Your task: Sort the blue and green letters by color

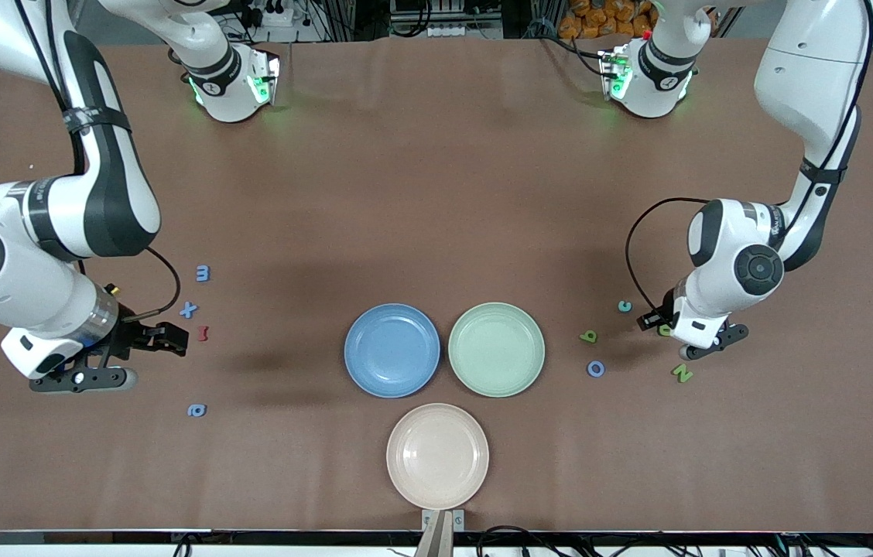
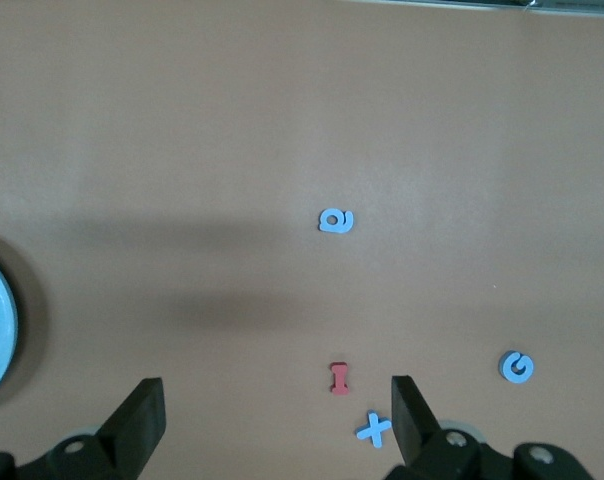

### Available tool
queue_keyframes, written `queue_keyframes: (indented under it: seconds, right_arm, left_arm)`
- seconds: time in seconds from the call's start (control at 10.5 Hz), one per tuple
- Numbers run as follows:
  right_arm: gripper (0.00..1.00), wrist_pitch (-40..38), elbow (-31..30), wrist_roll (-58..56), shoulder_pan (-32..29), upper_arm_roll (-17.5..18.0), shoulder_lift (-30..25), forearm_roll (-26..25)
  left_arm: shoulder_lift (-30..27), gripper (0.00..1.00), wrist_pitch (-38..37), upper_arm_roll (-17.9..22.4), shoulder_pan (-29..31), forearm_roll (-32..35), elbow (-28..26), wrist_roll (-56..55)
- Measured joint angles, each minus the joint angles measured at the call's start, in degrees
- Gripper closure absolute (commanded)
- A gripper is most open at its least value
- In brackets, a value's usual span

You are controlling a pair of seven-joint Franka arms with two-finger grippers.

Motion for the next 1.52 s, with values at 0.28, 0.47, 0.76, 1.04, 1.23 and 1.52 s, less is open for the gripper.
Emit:
queue_keyframes:
  seconds: [0.28, 0.47, 0.76, 1.04, 1.23, 1.52]
  right_arm:
    - [0.00, 4.6, 0.7, 0.0, -0.1, 0.0, 0.1, -0.1]
    - [0.00, 12.0, 0.9, 0.0, -0.2, 0.0, 0.7, 0.0]
    - [0.00, 12.9, 1.1, 0.0, 0.0, 0.1, 1.9, 0.0]
    - [0.00, 8.1, 1.0, 0.0, 0.1, 0.0, 2.0, 0.0]
    - [0.00, 7.7, 0.9, 0.0, -1.6, -0.4, 2.9, -0.1]
    - [0.00, 24.2, 1.0, -0.3, -3.8, -0.5, 11.2, -0.1]
  left_arm:
    - [1.0, 0.30, 2.2, 0.0, -0.2, 0.0, 0.0, -5.6]
    - [1.3, 0.30, 2.5, 0.0, -0.3, 0.0, 0.0, -9.2]
    - [1.3, 0.31, 2.5, 0.0, -0.7, 0.0, 0.1, -10.8]
    - [2.0, 0.31, 2.8, 0.1, -0.7, 0.0, 0.0, -11.9]
    - [2.4, 0.24, 2.9, 0.2, -0.6, 0.0, 0.0, -14.4]
    - [2.8, 0.23, 2.9, 0.3, -0.6, 0.0, -0.1, -16.8]
